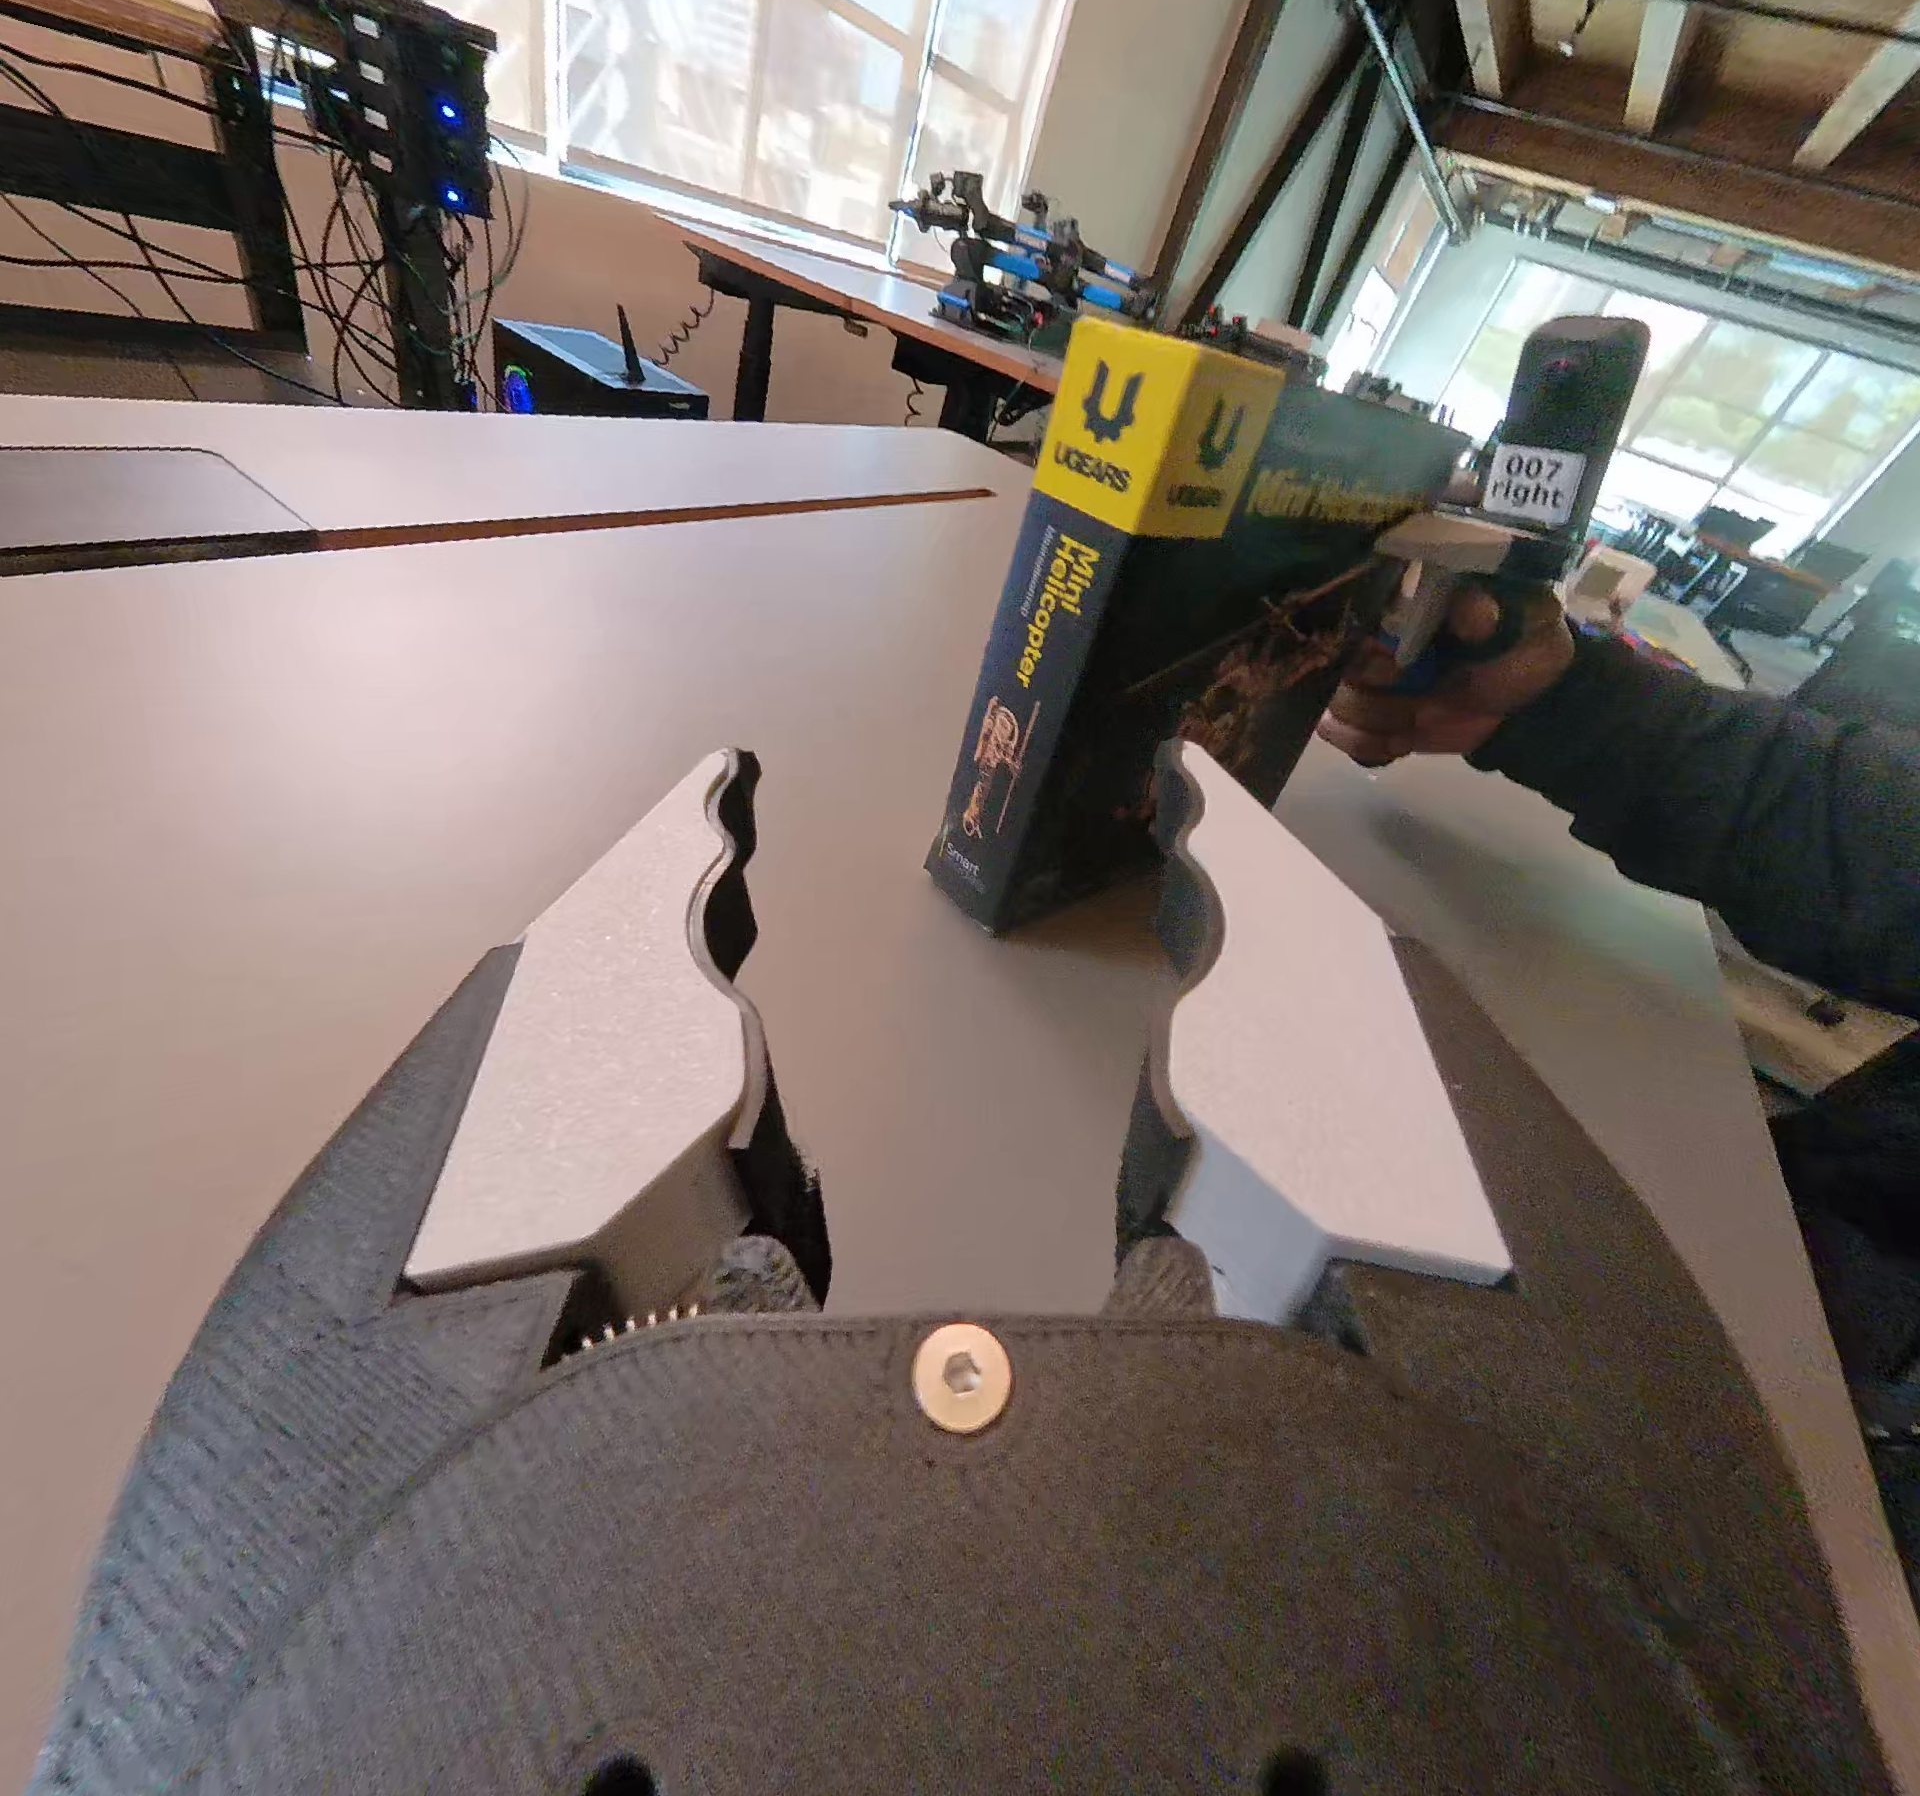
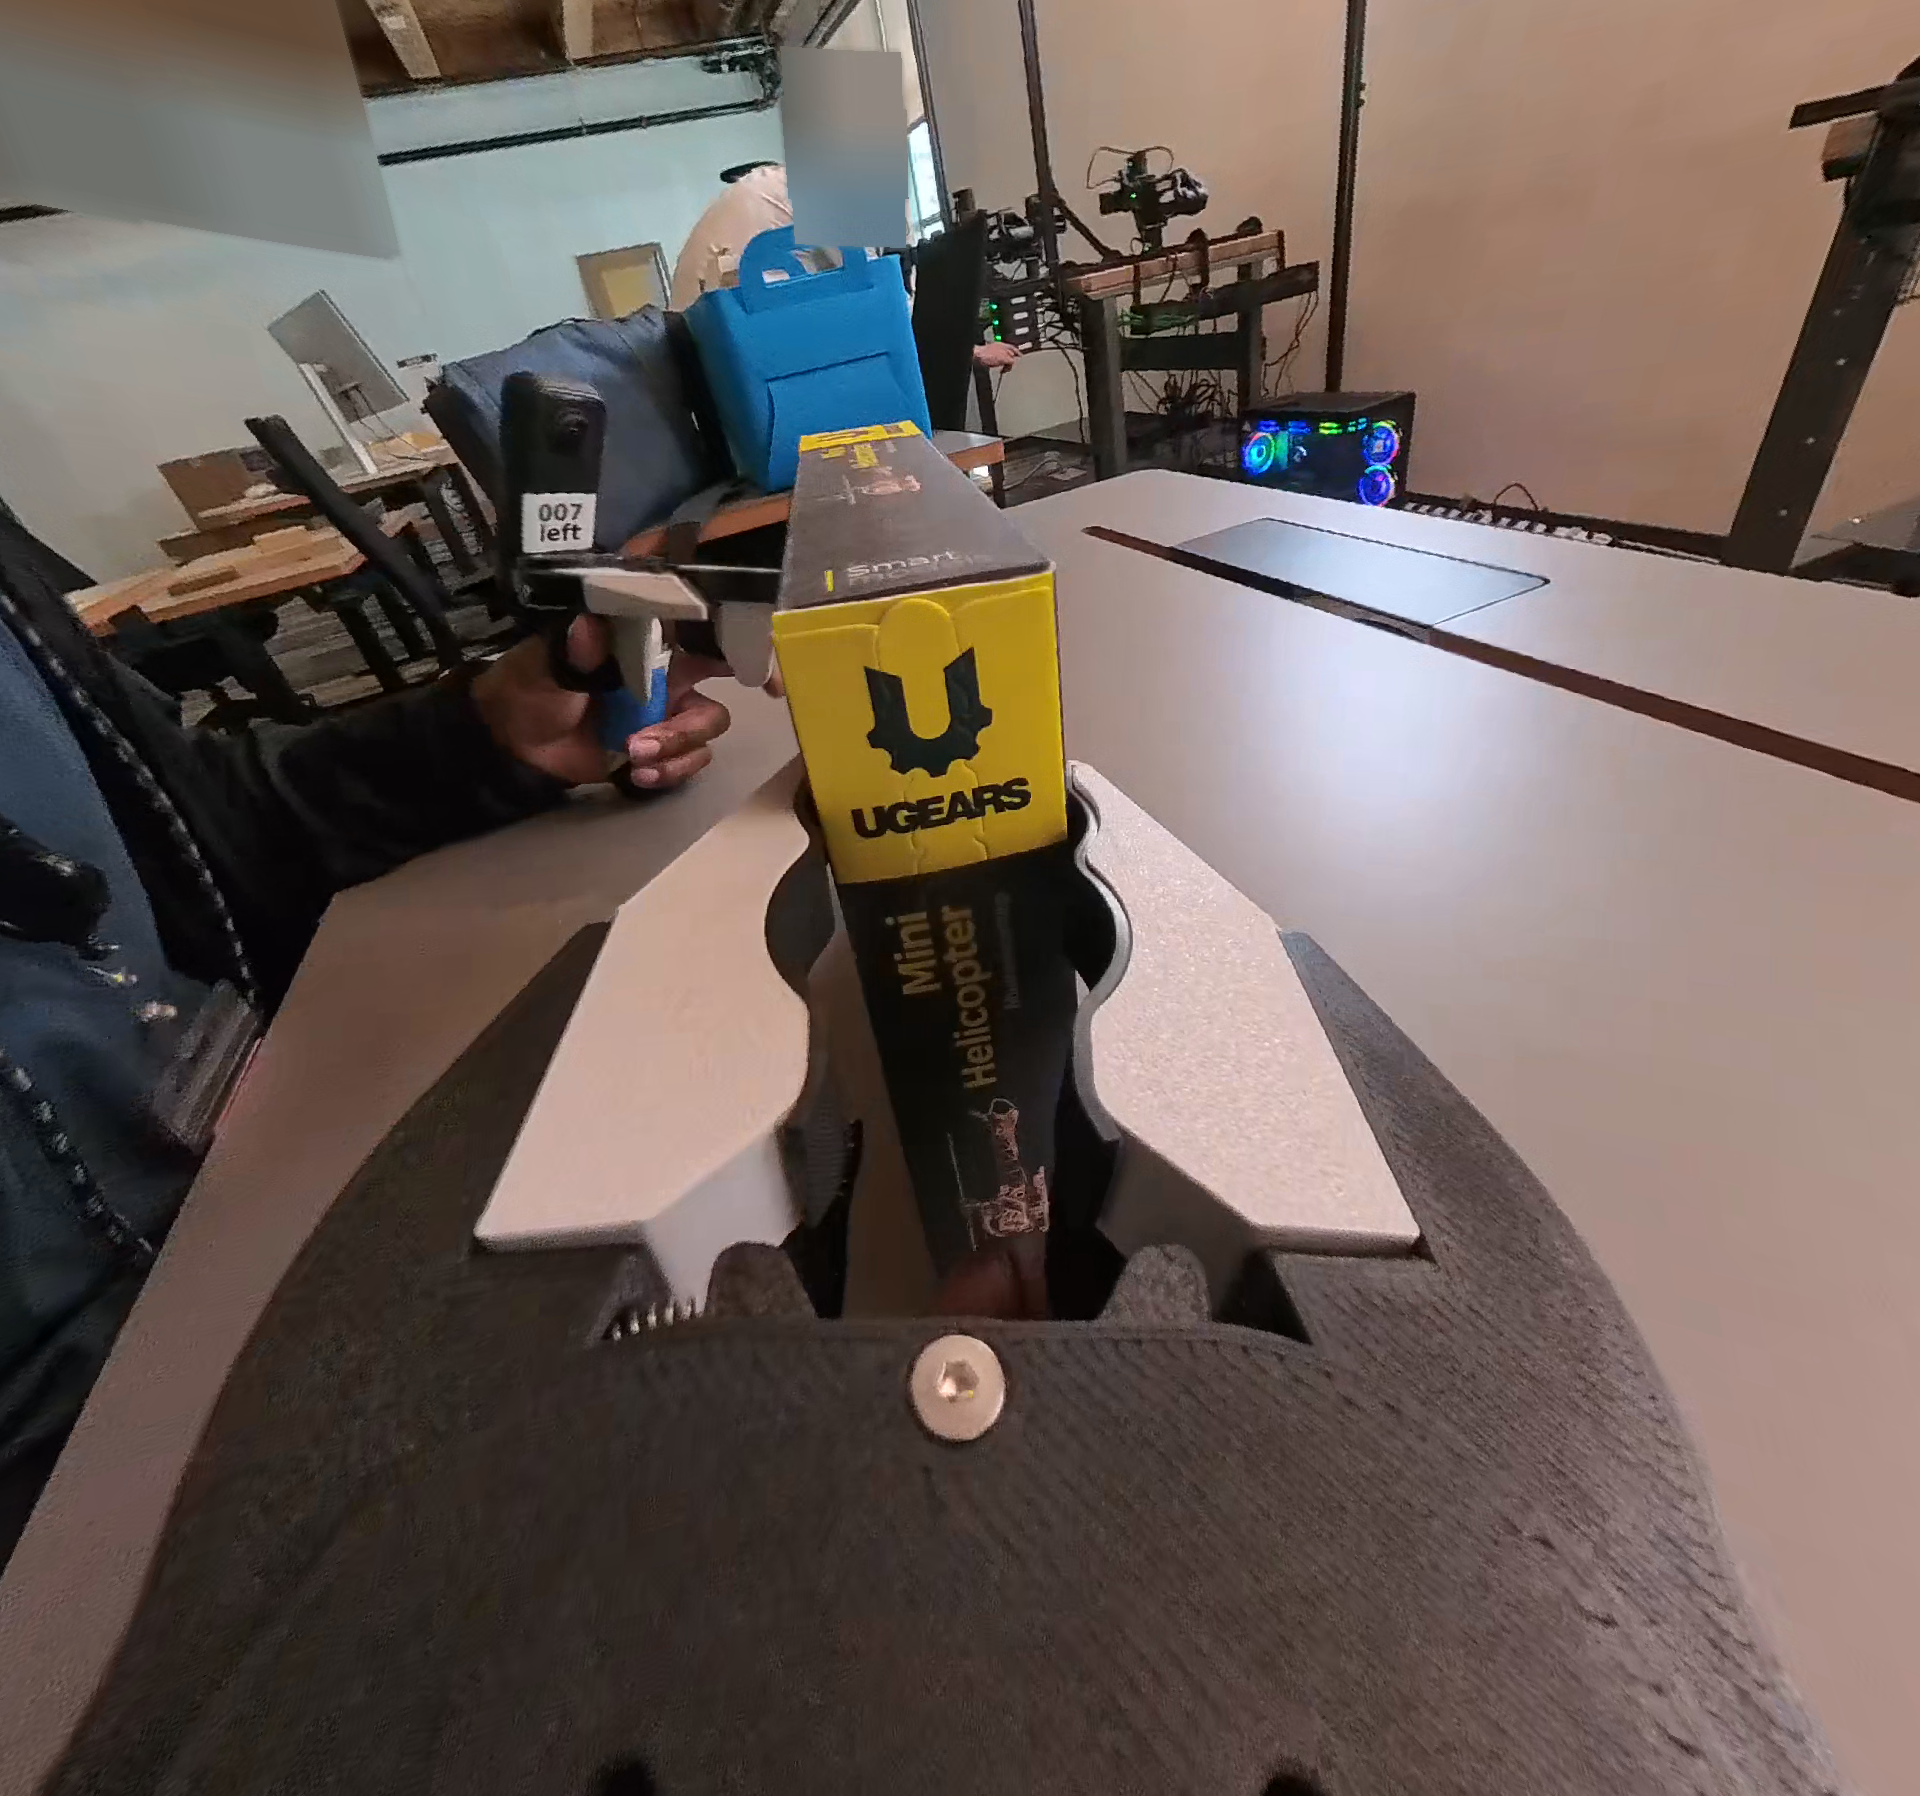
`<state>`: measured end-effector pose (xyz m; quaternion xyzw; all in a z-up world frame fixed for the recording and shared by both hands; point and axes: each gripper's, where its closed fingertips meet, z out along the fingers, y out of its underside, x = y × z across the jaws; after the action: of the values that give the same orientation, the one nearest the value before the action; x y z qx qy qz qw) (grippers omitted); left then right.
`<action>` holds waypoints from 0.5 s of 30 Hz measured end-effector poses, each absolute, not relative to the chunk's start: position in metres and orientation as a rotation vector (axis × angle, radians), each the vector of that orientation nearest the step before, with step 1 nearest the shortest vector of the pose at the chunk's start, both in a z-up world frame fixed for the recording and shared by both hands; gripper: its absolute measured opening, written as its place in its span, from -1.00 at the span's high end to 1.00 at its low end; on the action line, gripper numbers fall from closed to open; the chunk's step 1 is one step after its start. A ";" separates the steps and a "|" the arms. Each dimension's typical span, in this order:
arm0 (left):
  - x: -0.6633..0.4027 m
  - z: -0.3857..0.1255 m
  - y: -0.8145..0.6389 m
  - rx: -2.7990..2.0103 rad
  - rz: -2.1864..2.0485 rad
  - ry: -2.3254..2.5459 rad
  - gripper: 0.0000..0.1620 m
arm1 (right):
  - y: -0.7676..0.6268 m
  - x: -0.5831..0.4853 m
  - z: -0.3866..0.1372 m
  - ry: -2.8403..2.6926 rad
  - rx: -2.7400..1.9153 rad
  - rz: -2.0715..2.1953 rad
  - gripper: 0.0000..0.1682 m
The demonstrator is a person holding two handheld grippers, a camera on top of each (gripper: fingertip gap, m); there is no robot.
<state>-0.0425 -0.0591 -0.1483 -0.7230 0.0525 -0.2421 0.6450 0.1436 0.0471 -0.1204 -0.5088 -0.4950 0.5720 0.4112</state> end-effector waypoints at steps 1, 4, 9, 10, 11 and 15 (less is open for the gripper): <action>-0.040 -0.150 -0.059 -1.657 -0.544 0.136 0.02 | 0.048 0.143 -0.120 -1.244 -1.282 1.441 0.52; -0.033 -0.154 -0.058 -1.684 -0.533 0.171 0.02 | 0.050 0.143 -0.120 -1.238 -1.283 1.443 0.52; -0.030 -0.154 -0.059 -1.683 -0.566 0.174 0.02 | 0.050 0.142 -0.119 -1.226 -1.281 1.442 0.53; -0.029 -0.153 -0.059 -1.678 -0.577 0.173 0.02 | 0.049 0.141 -0.119 -1.230 -1.278 1.438 0.53; -0.029 -0.152 -0.060 -1.672 -0.584 0.175 0.02 | 0.048 0.140 -0.119 -1.237 -1.274 1.432 0.53; -0.026 -0.140 -0.063 -1.615 -0.532 0.258 0.05 | 0.041 0.132 -0.115 -1.297 -1.229 1.380 0.54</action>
<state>-0.0261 -0.0631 -0.1401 -0.7117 0.1138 -0.2345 0.6523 0.1325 0.0405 -0.1150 -0.4922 -0.5193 0.5525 0.4276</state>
